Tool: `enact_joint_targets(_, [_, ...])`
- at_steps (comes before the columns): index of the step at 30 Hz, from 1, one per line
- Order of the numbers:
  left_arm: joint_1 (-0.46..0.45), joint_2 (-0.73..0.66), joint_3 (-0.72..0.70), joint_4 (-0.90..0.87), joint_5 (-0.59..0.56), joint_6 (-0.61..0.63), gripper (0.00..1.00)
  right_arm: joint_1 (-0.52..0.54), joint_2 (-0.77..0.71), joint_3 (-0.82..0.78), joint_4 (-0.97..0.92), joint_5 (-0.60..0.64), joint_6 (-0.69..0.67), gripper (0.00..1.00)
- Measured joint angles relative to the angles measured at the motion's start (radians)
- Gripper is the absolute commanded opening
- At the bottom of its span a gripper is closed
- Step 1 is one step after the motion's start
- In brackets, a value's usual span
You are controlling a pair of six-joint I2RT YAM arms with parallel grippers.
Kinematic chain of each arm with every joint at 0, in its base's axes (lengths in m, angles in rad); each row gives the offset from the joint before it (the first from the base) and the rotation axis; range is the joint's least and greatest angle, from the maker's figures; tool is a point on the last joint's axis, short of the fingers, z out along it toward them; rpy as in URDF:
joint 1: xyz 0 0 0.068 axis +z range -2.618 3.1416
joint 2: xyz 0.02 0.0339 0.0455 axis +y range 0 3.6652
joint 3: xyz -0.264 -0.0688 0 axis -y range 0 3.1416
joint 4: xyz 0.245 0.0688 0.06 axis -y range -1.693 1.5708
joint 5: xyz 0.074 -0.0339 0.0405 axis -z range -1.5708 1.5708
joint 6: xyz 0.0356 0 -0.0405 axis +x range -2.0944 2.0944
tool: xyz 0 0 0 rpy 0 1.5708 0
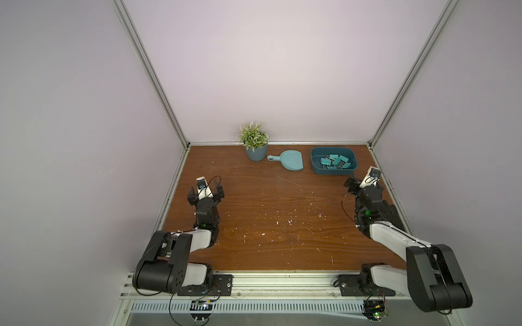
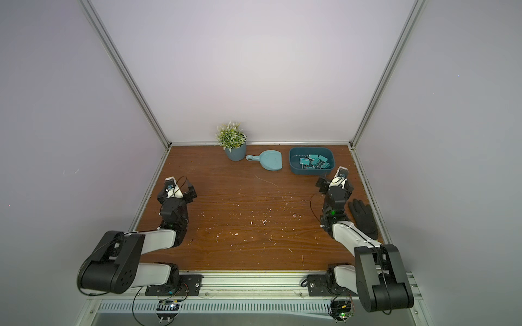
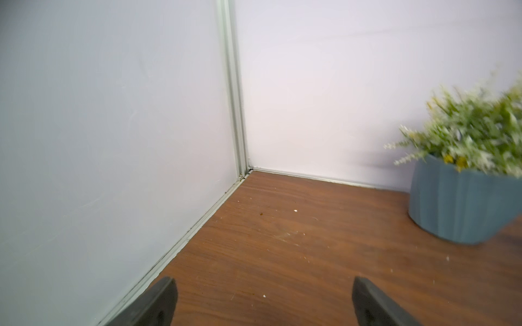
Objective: Take out the binder clips from the storage box
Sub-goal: Move the storage box to the center of the board.
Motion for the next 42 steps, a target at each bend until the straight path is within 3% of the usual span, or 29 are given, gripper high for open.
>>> enact_joint_targets(5, [0.022,-0.188,0.194,-0.367,0.035,-0.213,1.0,-0.012,0.111,0.316,-0.259,-0.077,0.096,1.0])
enact_joint_targets(11, [0.028,-0.156,0.443,-0.777,0.129,-0.346,1.0,0.036,0.426,0.721,-0.524,-0.192,0.061,0.97])
enact_joint_targets(14, [0.028,-0.079,0.56,-0.985,0.185,-0.374,1.0,0.1,0.597,0.921,-0.656,-0.2,0.026,0.86])
enact_joint_targets(18, [0.028,-0.01,0.665,-1.191,0.264,-0.412,1.0,0.174,0.813,1.176,-0.822,-0.208,0.001,0.63])
enact_joint_targets(26, [0.028,-0.093,0.666,-1.305,0.362,-0.452,1.0,0.225,1.159,1.602,-1.091,-0.204,0.003,0.54])
enact_joint_targets(31, [0.024,-0.123,0.666,-1.349,0.379,-0.449,1.0,0.224,1.268,1.722,-1.186,-0.192,0.005,0.51])
enact_joint_targets(42, [0.009,-0.193,0.666,-1.407,0.381,-0.426,1.0,0.224,1.272,1.688,-1.221,-0.157,0.014,0.1])
